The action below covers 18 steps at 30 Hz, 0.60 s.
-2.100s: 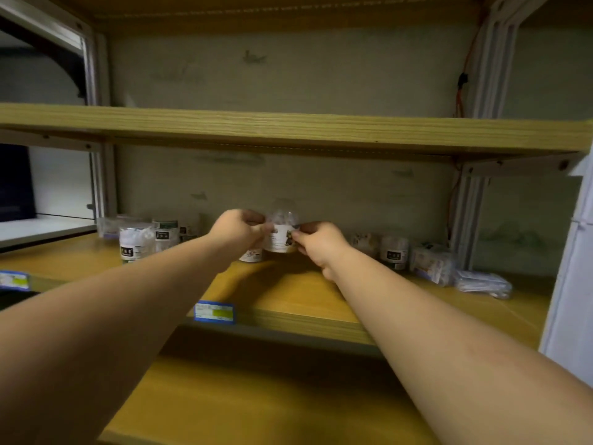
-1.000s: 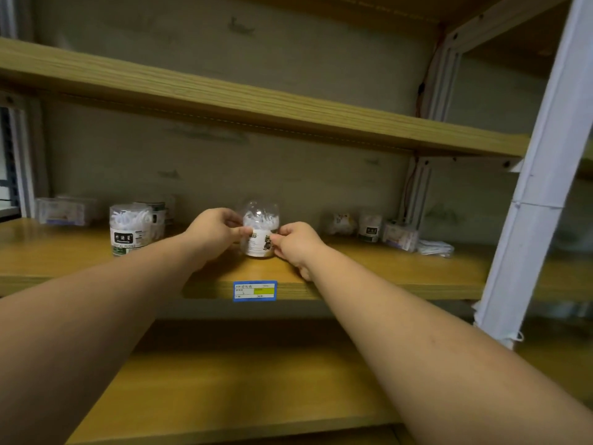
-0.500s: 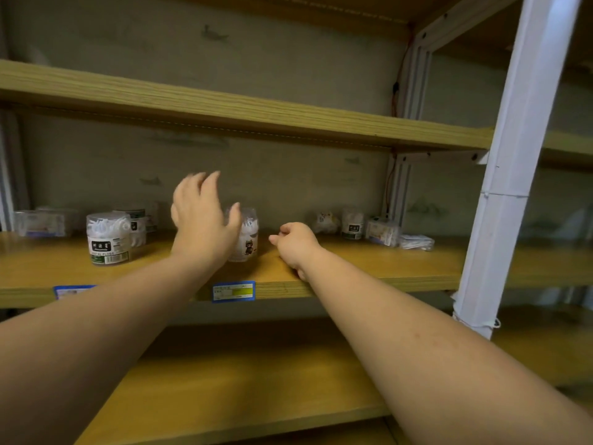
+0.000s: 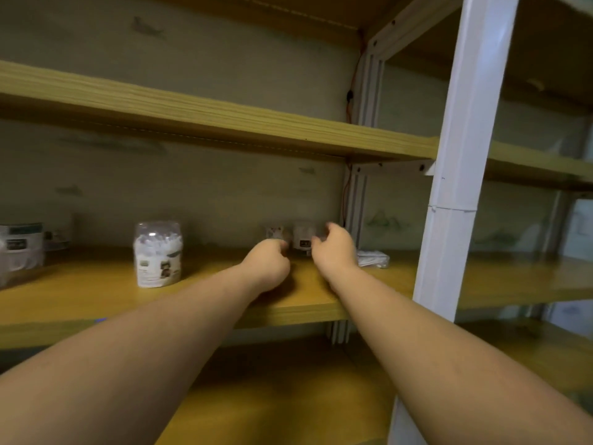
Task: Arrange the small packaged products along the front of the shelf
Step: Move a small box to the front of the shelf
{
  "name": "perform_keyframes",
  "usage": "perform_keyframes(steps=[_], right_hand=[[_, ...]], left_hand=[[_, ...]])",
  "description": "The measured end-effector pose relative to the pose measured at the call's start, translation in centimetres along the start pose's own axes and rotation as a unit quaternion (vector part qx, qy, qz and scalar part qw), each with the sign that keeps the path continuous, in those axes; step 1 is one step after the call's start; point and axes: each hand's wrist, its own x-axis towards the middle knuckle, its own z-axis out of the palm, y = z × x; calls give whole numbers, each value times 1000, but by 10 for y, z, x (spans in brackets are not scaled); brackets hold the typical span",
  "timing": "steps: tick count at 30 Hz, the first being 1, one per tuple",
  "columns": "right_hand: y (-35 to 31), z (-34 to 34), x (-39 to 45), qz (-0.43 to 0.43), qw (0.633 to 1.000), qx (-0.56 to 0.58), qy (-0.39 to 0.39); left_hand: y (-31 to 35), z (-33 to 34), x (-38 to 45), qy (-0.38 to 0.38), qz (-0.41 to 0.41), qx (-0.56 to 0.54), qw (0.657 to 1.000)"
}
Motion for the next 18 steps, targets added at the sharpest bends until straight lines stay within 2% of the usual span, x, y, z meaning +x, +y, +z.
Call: perform_keyframes(steps=[3, 7, 11, 15, 18], right_hand=[[32, -16, 35, 31, 998, -50, 32], [60, -22, 69, 62, 991, -118, -18], [65, -15, 82, 44, 985, -157, -54], [65, -13, 75, 8, 987, -153, -43], [65, -20, 72, 28, 996, -84, -9]], left_hand=[[18, 33, 27, -3, -30, -9, 1000], [35, 64, 64, 17, -53, 11, 998], [52, 79, 86, 2, -51, 107, 993], [52, 84, 101, 11, -65, 141, 988], [47, 87, 101, 51, -64, 135, 987]])
